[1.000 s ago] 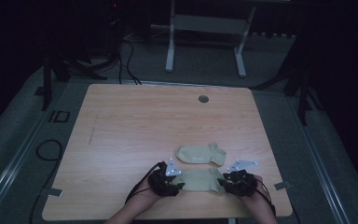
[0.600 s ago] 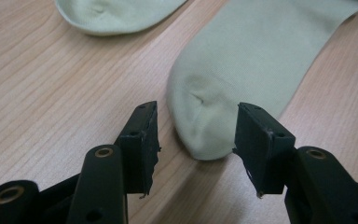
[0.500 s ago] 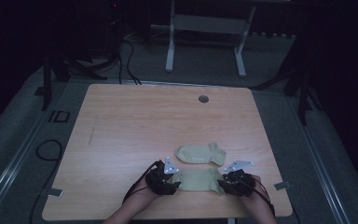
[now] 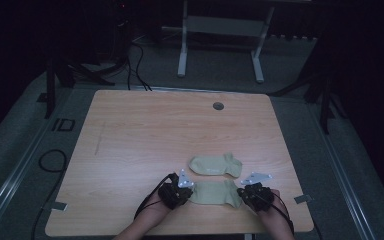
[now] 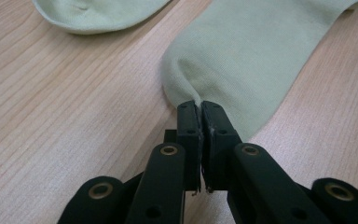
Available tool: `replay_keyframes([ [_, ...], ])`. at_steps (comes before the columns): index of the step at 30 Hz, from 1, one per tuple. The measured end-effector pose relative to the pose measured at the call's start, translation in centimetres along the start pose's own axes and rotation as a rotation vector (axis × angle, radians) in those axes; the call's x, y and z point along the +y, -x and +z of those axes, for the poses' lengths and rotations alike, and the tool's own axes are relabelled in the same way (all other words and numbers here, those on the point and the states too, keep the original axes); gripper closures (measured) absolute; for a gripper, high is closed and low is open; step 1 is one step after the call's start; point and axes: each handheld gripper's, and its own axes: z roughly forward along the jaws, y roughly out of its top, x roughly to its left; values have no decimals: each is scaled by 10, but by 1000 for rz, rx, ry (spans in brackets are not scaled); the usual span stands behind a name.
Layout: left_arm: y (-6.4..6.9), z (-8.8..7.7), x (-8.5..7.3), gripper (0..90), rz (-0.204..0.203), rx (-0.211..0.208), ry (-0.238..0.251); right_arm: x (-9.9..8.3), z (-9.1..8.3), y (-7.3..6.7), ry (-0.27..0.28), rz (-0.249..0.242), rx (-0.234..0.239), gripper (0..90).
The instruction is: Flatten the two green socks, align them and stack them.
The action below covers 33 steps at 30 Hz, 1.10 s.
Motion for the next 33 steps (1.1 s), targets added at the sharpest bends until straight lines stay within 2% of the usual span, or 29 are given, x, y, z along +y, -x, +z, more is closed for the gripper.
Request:
replay_keyframes([
  [5, -4, -8, 3, 872, -27, -20, 33, 4, -12, 2, 44, 16, 2, 899],
  [8, -3, -15, 6, 873, -22, -21, 50, 8, -21, 3, 83, 21, -8, 899],
  [10, -3, -17, 7, 873, -18, -21, 56, 10, -23, 3, 83, 14, -4, 899],
  [11, -4, -23, 10, 873, -19, -22, 72, 14, -30, 4, 96, 12, -5, 899],
  [16, -5, -33, 16, 874, -23, -21, 99, 20, -42, 2, 128, -3, -19, 898],
  [20, -9, -41, 24, 874, -19, -5, 115, 31, -53, 7, 159, -5, -26, 898],
  [21, -12, -44, 30, 874, -18, 1, 122, 37, -57, 11, 174, -9, -41, 898],
  [23, -16, -46, 35, 874, -20, 14, 126, 44, -59, 15, 178, -11, -45, 898],
  [25, -20, -46, 38, 874, -25, 11, 128, 51, -58, 20, 175, -11, -49, 898],
  [27, -22, -46, 41, 874, -30, 20, 134, 51, -58, 20, 175, -11, -49, 898],
  [28, -28, -44, 49, 874, -25, 45, 129, 55, -57, 23, 177, -10, -53, 898],
  [29, -30, -43, 51, 874, -20, 56, 124, 63, -53, 31, 172, -4, -65, 897],
  [31, -34, -41, 55, 874, -17, 73, 117, 68, -49, 36, 161, -2, -63, 897],
  [33, -40, -38, 59, 874, -30, 67, 112, 75, -44, 40, 152, -7, -70, 896],
])
